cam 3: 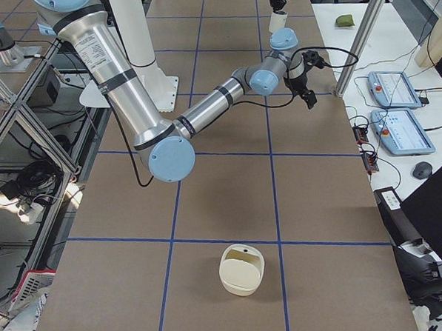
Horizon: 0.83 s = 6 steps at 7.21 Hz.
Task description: Left arm hands cup to right arm to dump lemon
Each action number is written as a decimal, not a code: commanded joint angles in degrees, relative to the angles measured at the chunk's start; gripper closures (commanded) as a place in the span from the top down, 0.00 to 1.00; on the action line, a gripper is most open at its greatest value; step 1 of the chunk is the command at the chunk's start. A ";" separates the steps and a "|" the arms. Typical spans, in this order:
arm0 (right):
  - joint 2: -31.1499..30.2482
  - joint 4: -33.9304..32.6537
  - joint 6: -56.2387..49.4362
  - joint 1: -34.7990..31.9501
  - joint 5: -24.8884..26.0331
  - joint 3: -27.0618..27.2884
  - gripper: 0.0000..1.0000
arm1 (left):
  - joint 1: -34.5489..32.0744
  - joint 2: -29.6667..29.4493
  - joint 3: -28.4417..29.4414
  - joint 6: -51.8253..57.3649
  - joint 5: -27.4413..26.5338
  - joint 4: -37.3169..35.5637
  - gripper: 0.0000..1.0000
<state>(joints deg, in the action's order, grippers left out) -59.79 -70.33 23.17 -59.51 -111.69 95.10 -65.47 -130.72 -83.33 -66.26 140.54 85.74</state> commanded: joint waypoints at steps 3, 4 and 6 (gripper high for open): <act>0.11 23.12 8.83 16.76 19.98 -2.47 1.00 | 4.21 -11.37 13.70 -7.84 0.61 14.10 0.00; 0.11 25.05 7.87 20.27 24.29 -2.55 1.00 | 5.25 -14.18 15.90 -7.66 0.70 14.02 0.00; 1.16 25.24 1.46 26.52 31.94 -1.77 1.00 | 6.05 -15.26 16.62 -3.37 3.58 13.93 0.00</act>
<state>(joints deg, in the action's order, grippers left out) -59.14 -45.49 27.58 -36.87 -84.35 92.83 -59.91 -145.20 -67.32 -71.95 142.02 99.60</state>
